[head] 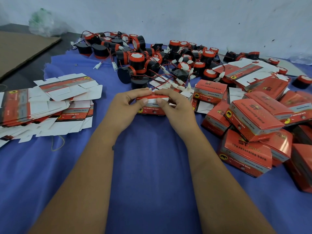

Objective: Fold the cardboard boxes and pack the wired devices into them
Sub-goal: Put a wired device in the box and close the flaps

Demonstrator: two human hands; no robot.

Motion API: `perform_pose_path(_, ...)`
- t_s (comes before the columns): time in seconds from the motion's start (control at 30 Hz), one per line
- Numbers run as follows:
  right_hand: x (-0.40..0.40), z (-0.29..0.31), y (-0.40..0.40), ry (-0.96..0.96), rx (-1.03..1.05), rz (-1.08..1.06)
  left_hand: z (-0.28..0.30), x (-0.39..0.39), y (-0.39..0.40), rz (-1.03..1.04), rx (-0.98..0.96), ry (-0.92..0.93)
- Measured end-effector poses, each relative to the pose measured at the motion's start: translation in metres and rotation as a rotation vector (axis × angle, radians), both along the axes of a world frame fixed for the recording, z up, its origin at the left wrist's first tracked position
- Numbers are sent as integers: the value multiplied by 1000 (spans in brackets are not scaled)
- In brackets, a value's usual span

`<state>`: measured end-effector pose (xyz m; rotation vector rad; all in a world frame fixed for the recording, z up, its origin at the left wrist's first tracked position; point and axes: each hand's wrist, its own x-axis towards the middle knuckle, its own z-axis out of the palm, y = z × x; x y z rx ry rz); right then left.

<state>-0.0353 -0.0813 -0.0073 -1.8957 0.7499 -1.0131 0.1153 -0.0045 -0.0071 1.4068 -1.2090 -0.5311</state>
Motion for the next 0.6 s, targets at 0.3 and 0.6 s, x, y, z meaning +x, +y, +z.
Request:
perform_pose_path(0.3,-1,4,3,-92,101,-9,1,0,2,-41,-84,183)
perform_pose_path(0.6,-5,6,3,-177,233,88,-1,0,2,-45,-74,193)
